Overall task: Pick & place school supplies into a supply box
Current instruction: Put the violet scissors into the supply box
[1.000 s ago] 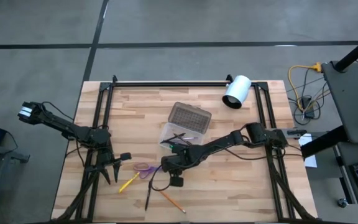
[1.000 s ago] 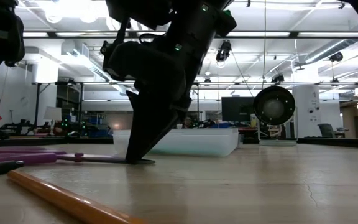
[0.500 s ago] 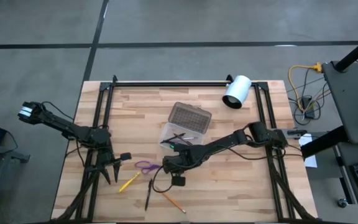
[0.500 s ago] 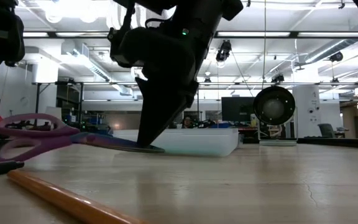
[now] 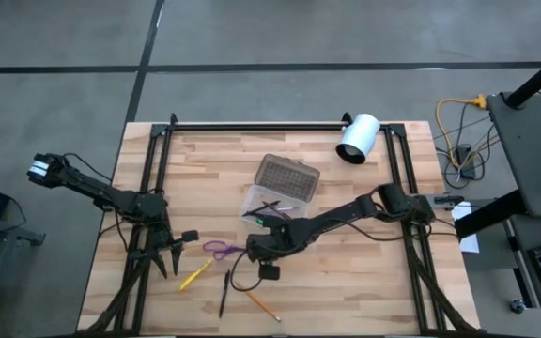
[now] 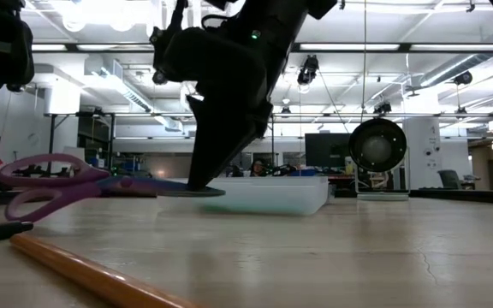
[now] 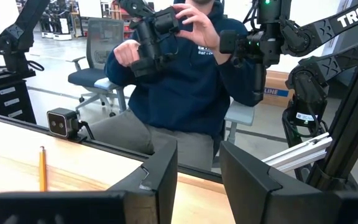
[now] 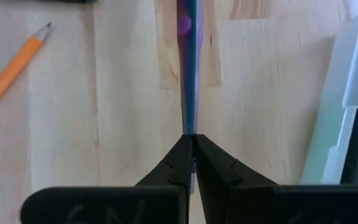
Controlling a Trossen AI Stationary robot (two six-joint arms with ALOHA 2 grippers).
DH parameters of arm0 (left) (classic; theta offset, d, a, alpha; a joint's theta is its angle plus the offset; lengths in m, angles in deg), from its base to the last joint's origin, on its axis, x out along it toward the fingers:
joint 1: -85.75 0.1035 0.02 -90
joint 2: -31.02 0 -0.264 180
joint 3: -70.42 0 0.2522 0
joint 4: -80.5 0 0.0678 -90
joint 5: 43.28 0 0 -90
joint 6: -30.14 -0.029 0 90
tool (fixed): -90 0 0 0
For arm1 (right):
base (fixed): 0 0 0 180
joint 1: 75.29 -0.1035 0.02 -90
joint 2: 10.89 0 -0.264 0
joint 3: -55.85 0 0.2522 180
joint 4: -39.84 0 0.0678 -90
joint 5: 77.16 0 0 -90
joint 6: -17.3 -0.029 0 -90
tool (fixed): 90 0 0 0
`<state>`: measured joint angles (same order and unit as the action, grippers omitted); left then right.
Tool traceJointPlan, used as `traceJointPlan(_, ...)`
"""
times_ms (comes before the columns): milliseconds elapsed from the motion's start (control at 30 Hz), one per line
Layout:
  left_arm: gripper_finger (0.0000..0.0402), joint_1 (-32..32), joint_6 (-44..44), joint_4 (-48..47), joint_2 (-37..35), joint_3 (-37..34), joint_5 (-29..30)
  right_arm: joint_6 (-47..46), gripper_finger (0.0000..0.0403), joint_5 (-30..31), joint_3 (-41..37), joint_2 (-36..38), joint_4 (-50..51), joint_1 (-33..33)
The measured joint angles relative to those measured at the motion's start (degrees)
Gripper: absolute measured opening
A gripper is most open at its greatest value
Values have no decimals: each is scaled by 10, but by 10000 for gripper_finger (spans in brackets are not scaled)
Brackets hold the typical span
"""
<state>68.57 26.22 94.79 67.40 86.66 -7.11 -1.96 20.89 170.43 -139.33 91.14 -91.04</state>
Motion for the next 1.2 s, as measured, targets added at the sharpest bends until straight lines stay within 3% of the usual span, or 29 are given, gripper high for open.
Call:
traceJointPlan(333, 105, 0, 0, 0, 0, 0, 0, 0, 8, 84, 1, 33, 32, -13)
traceJointPlan(600, 105, 0, 0, 0, 0, 0, 0, -2, 8, 95, 1, 39, 33, -19)
traceJointPlan(767, 105, 0, 0, 0, 0, 0, 0, -13, 8, 62, -4, 39, 33, -21)
traceJointPlan(1067, 105, 0, 0, 0, 0, 0, 0, -34, 8, -59, -9, 3, 35, -24)
traceJointPlan(1200, 105, 0, 0, 0, 0, 0, 0, -33, 8, -66, -9, -9, 36, -20)
